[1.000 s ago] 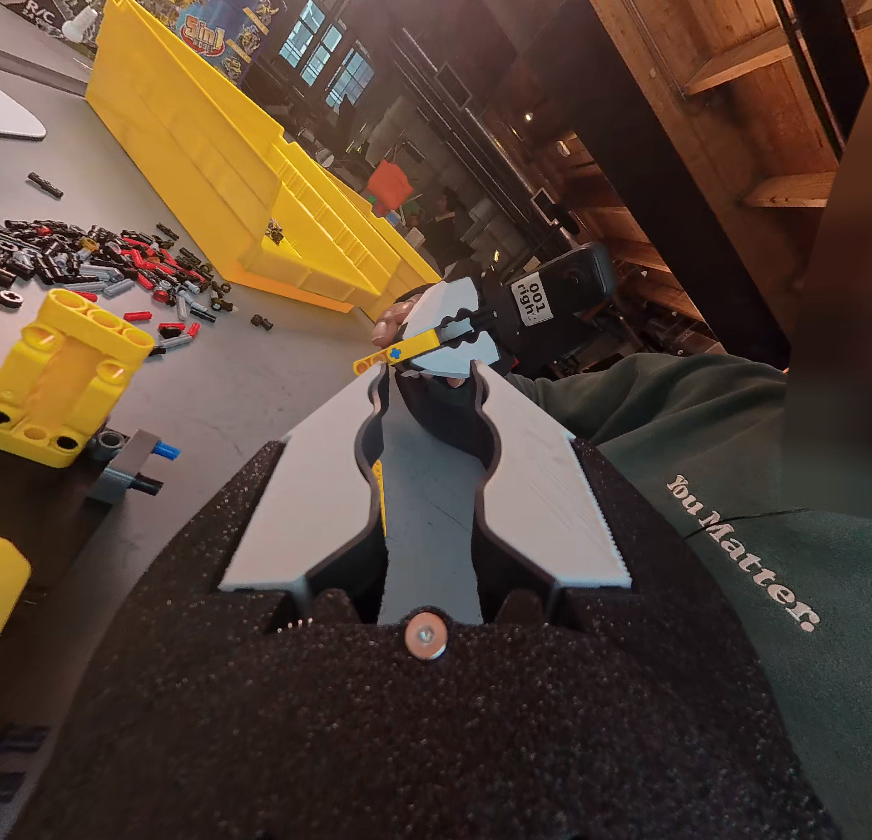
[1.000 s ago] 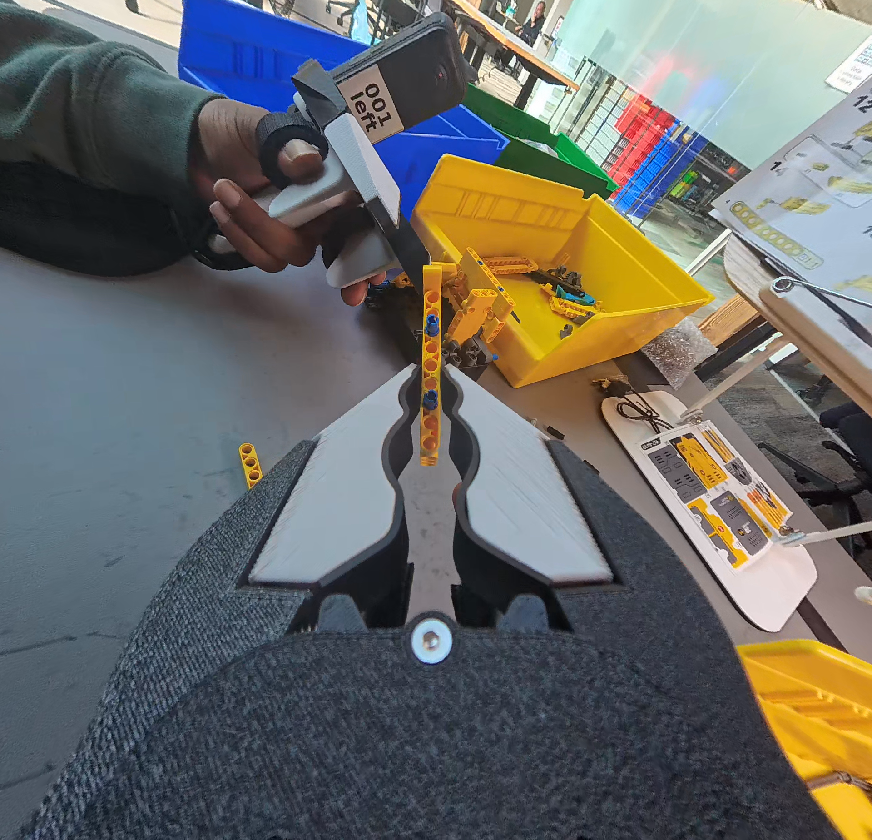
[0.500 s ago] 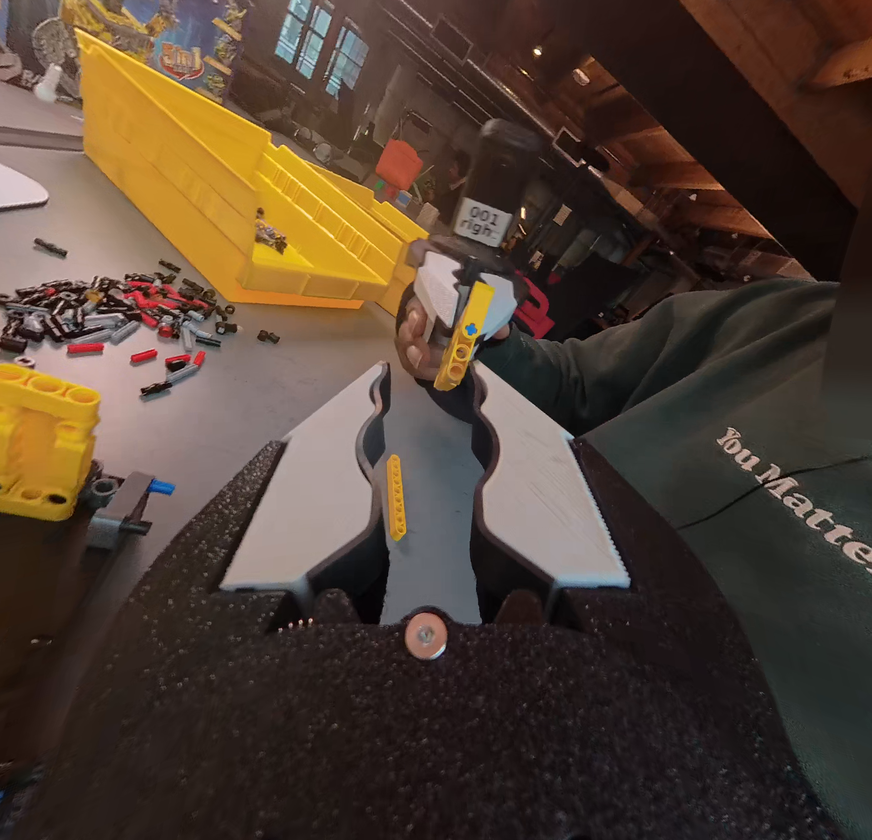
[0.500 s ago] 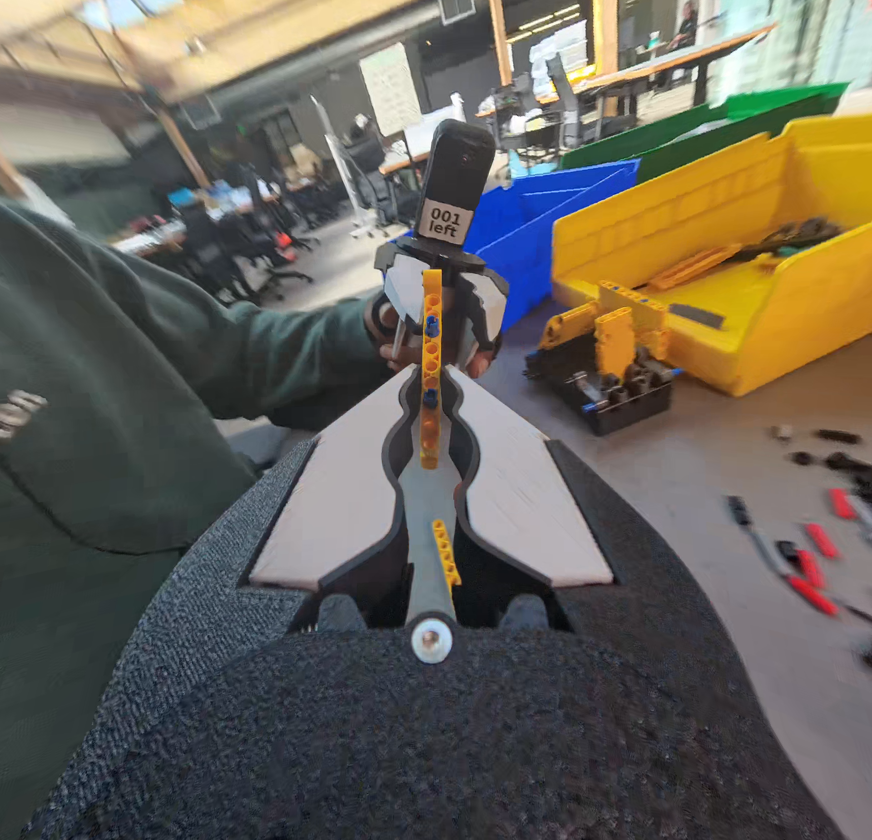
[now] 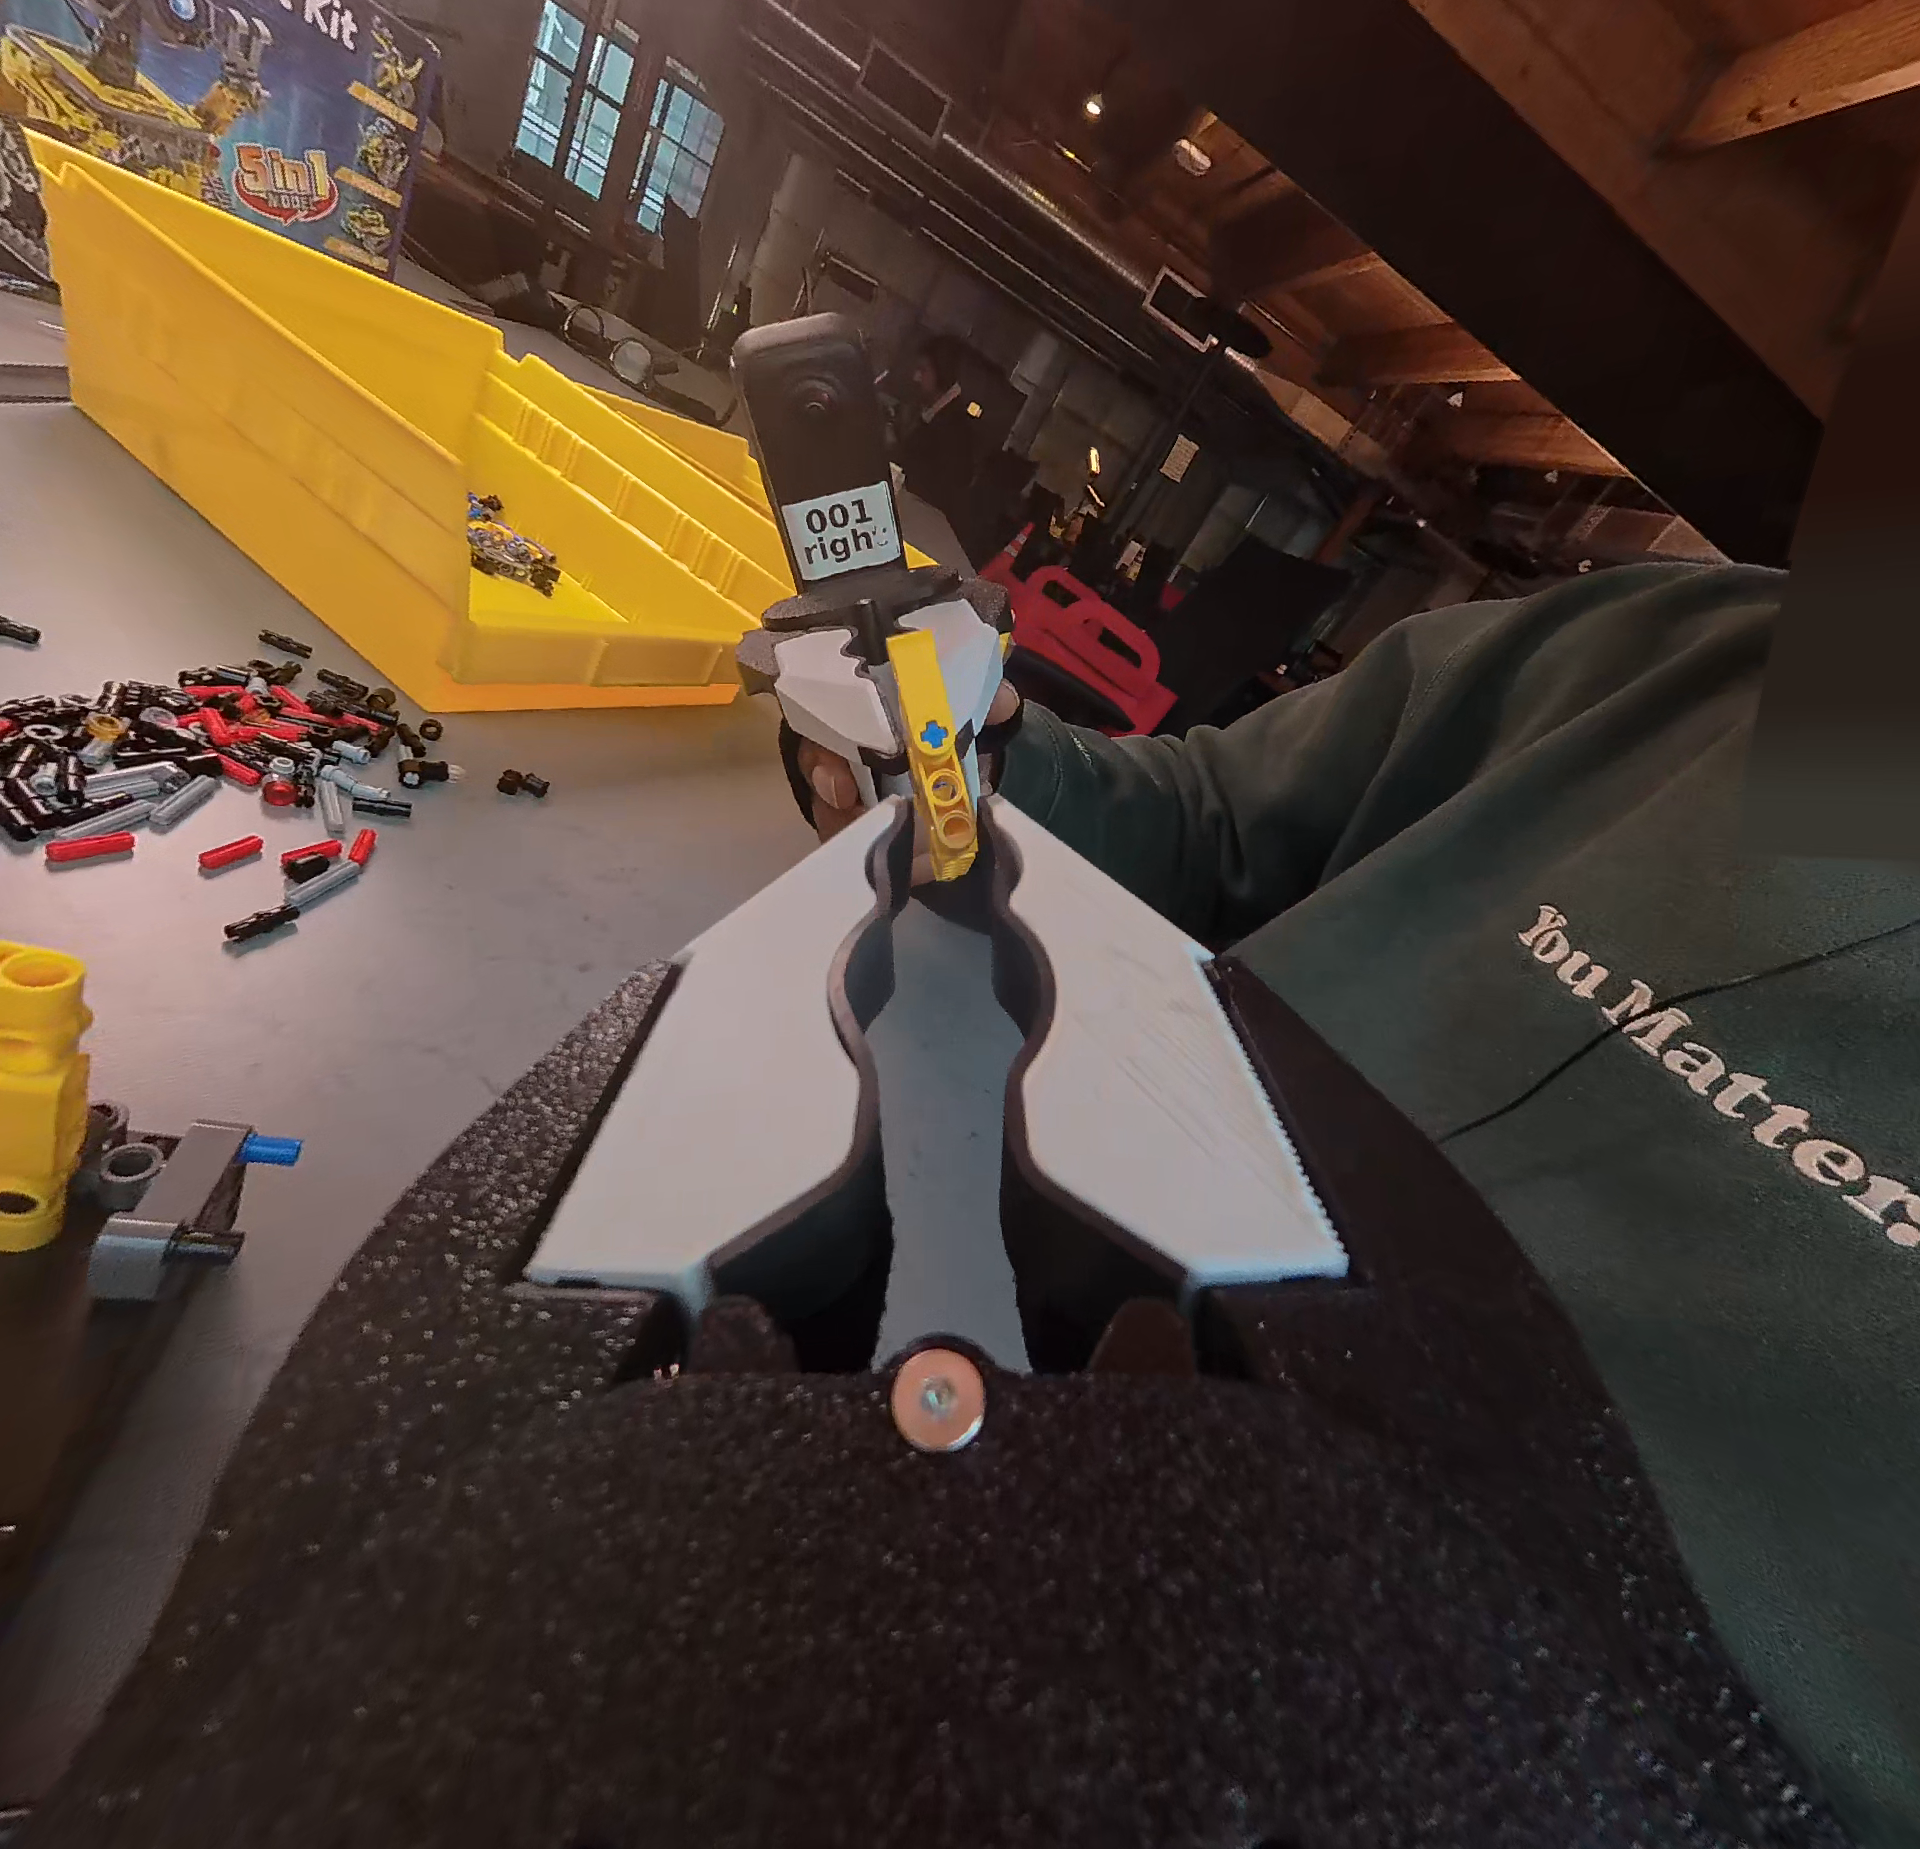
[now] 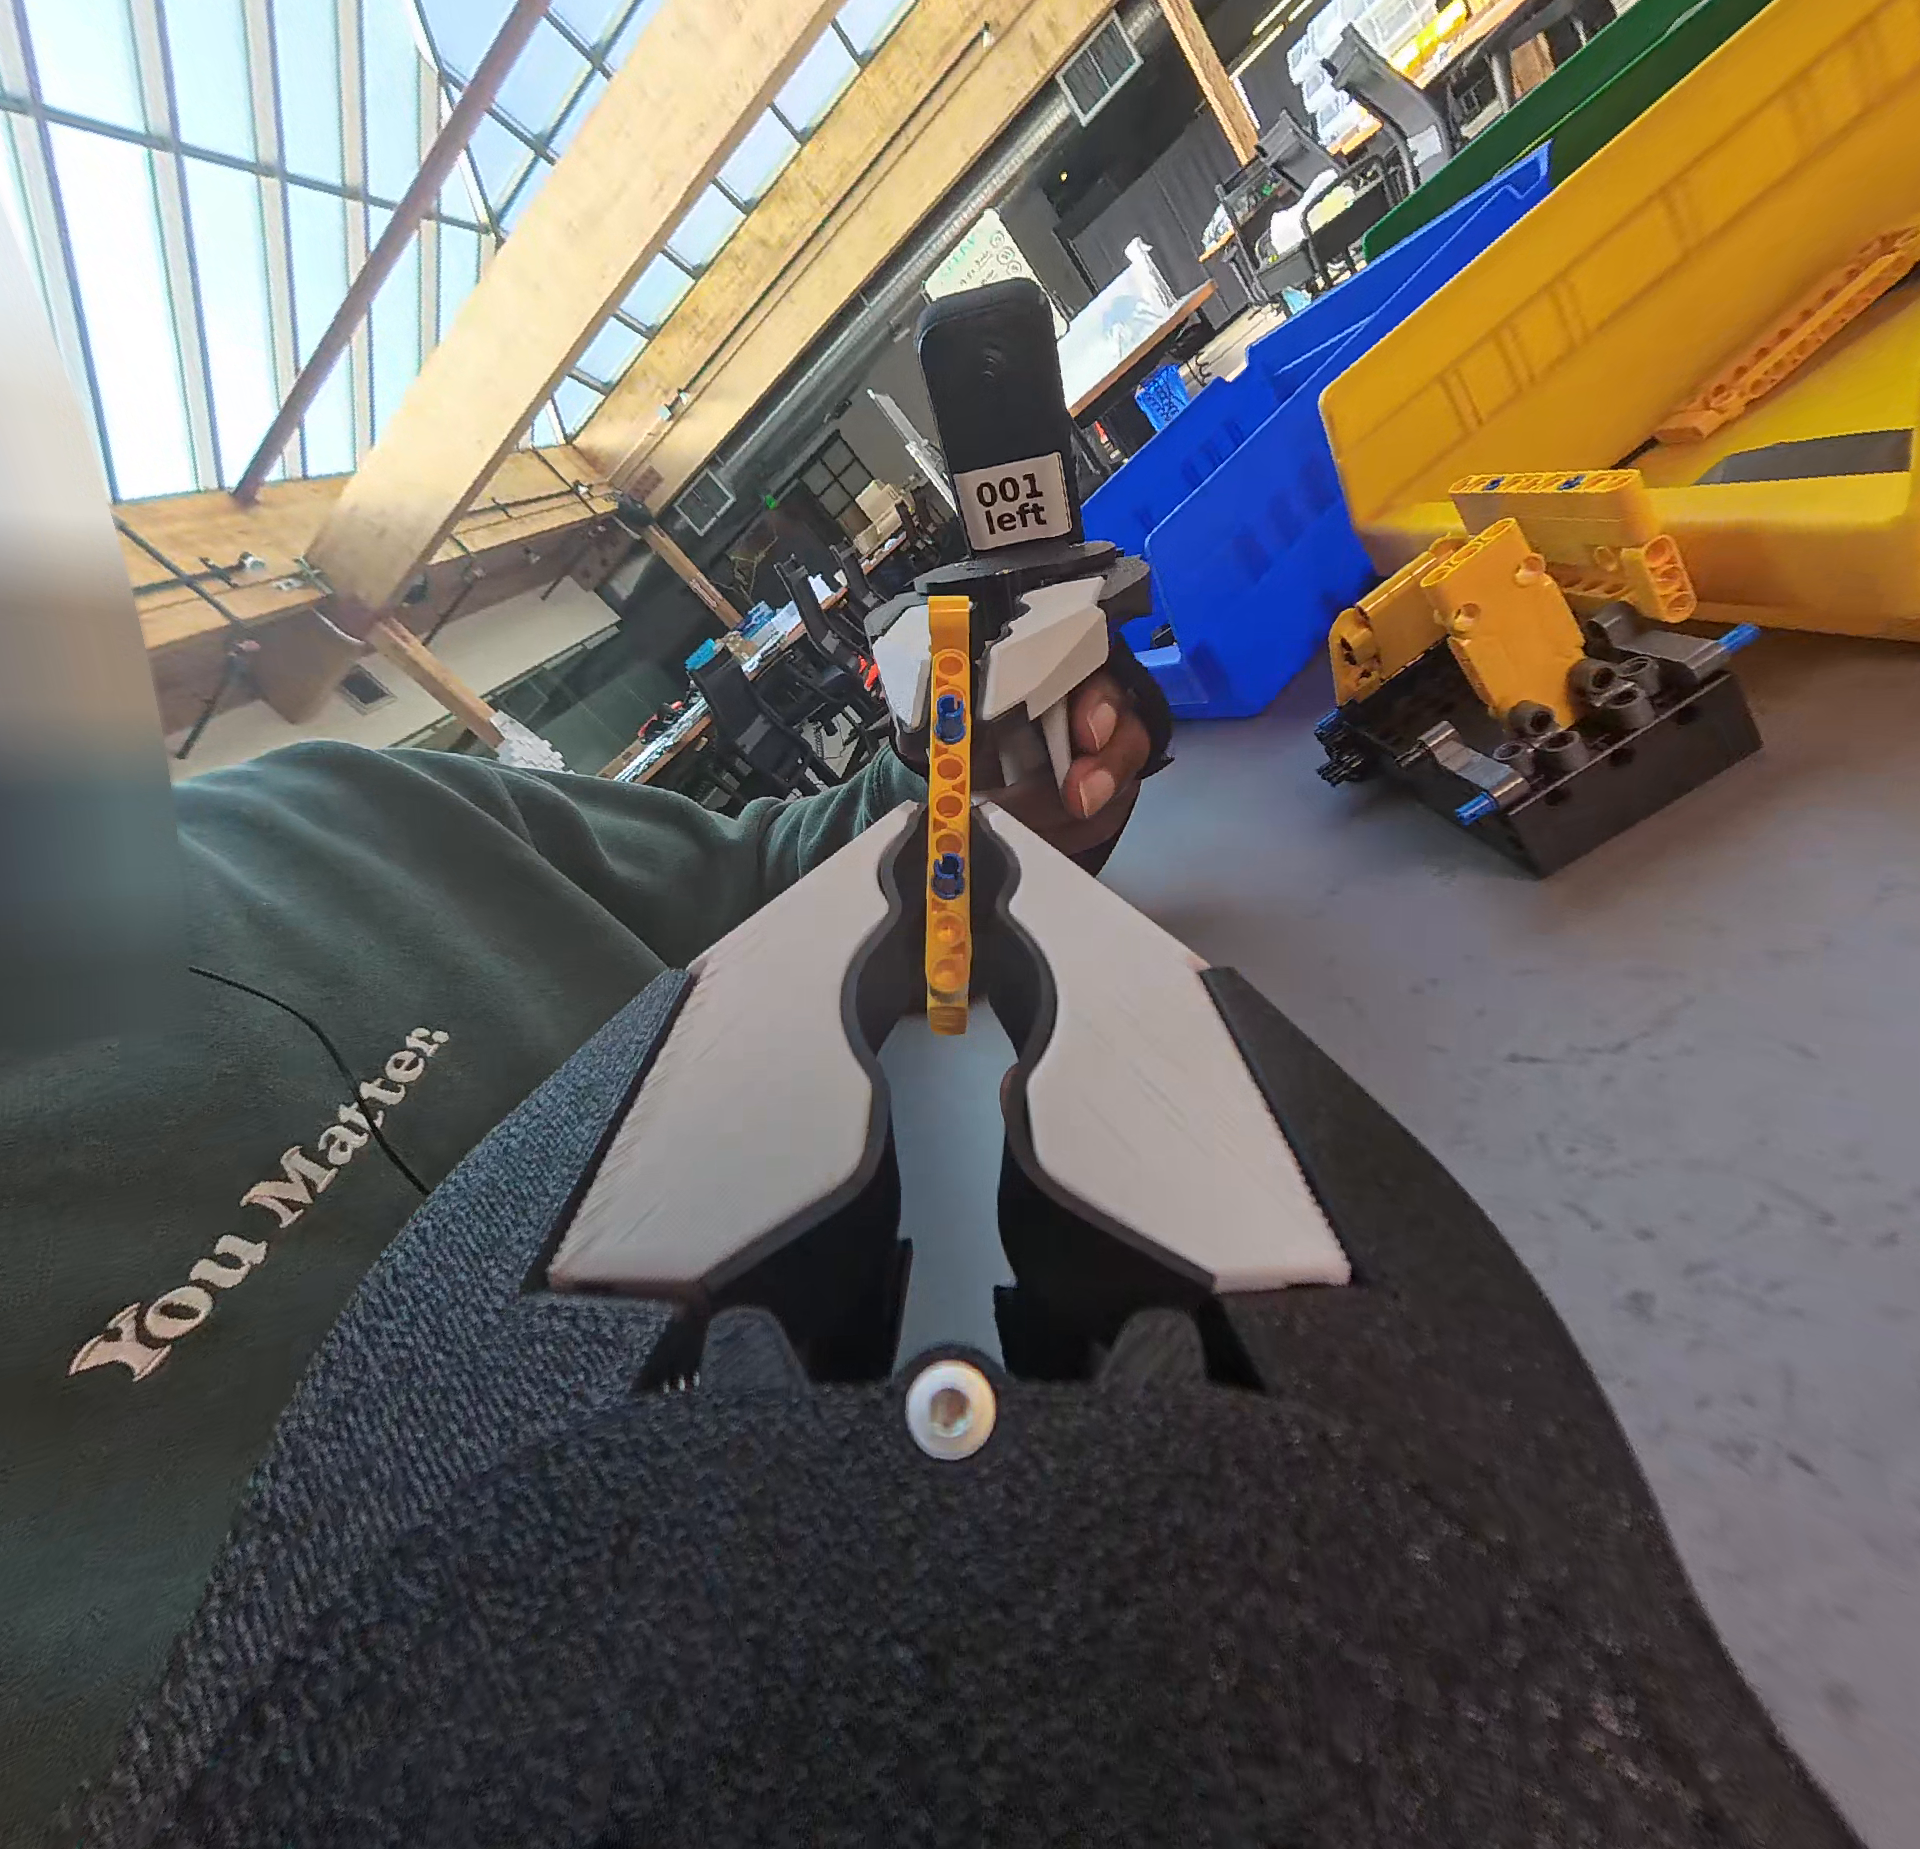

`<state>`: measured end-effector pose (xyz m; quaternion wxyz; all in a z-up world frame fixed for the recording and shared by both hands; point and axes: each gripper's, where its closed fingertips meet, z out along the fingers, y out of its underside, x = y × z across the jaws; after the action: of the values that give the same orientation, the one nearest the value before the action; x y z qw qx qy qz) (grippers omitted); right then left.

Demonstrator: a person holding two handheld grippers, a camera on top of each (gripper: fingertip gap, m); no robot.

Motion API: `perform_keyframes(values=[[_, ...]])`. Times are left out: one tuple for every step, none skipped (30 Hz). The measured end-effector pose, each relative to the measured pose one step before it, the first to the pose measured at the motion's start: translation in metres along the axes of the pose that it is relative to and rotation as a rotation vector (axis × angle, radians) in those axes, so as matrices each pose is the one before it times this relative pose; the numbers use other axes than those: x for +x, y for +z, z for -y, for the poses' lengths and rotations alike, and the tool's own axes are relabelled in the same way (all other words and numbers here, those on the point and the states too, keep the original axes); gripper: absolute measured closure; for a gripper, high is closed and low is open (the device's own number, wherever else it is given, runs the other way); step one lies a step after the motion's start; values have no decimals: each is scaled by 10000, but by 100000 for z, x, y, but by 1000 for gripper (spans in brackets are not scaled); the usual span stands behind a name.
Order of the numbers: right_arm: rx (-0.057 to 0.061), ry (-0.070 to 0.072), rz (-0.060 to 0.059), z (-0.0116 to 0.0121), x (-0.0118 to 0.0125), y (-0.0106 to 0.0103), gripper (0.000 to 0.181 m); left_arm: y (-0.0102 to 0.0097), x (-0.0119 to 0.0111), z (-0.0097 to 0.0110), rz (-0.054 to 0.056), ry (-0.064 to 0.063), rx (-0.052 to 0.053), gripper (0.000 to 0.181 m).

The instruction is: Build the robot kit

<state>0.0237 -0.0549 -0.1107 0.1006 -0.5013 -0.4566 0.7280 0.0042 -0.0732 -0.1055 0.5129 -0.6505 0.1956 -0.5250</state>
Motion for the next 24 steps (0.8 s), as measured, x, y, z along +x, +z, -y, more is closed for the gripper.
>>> perform_keyframes(values=[[14, 74, -27, 10, 81, -5, 175, 66, -1, -107, 3, -10, -55, 172], [21, 29, -43, 14, 99, 10, 175, 74, -77, -152, 43, 5, -74, 172], [4, -15, -54, -13, 81, 13, 175, 103, -103, -174, 78, 23, -90, 171], [7, -55, -108, -9, 123, 37, 175, 112, -110, -178, 85, 30, -83, 170], [23, -104, -144, 2, 148, 59, 175, 134, -75, -115, 69, 10, -41, 170], [24, -125, -109, -24, 67, 105, 175, 147, -76, -57, 64, -26, 10, 170], [90, -115, -79, 41, 26, 131, 175, 164, -102, -52, 75, -46, 21, 170], [159, -78, -80, 112, 29, 146, 175, 157, -133, -82, 100, -28, 14, 172], [165, -19, -73, 78, 69, 161, 174, 138, -174, 4, 140, 17, 59, 173], [179, 34, -82, 81, 117, 125, 174, 17, -175, 217, 165, 52, 172, 174], [131, 58, -46, 46, 109, 87, 174, -75, -124, 329, 130, 24, 201, 174], [-66, -6, 3, -171, 21, 100, 174, -105, -43, 244, 40, -33, 92, 174], [-169, -173, -93, -273, 104, 108, 174, -141, -32, 209, 18, -49, 69, 175], [-173, -338, -146, -276, 85, 110, 174, -156, -39, 168, 8, -51, 61, 175], [-178, -396, -135, -247, -6, 103, 174, -129, 10, 92, -35, -70, 31, 175], [-225, -394, -145, -295, -22, 99, 174, -112, -4, 98, -33, -85, 50, 175], [-229, -398, -180, -307, 48, 109, 172, -92, -36, 120, -2, -95, 67, 175], [-181, -376, -186, -260, 59, 114, 170, -21, -40, -2, -6, -107, -13, 175], [-124, -329, -166, -167, 55, 100, 169, 33, -34, -140, -17, -99, -100, 175], [-50, -271, -171, -55, 92, 59, 166, 86, -4, -243, -26, -76, -139, 175], [-9, -202, -136, 26, 103, 10, 165, 109, 2, -242, -20, -62, -136, 175], [28, -95, -74, 67, 88, -33, 164, 116, -61, -242, 18, -65, -126, 175], [52, 41, 23, 103, 13, -56, 165, 108, -82, -255, 24, -80, -141, 175], [33, 154, 120, 64, -76, -62, 167, 113, -66, -280, -2, -92, -141, 175]])
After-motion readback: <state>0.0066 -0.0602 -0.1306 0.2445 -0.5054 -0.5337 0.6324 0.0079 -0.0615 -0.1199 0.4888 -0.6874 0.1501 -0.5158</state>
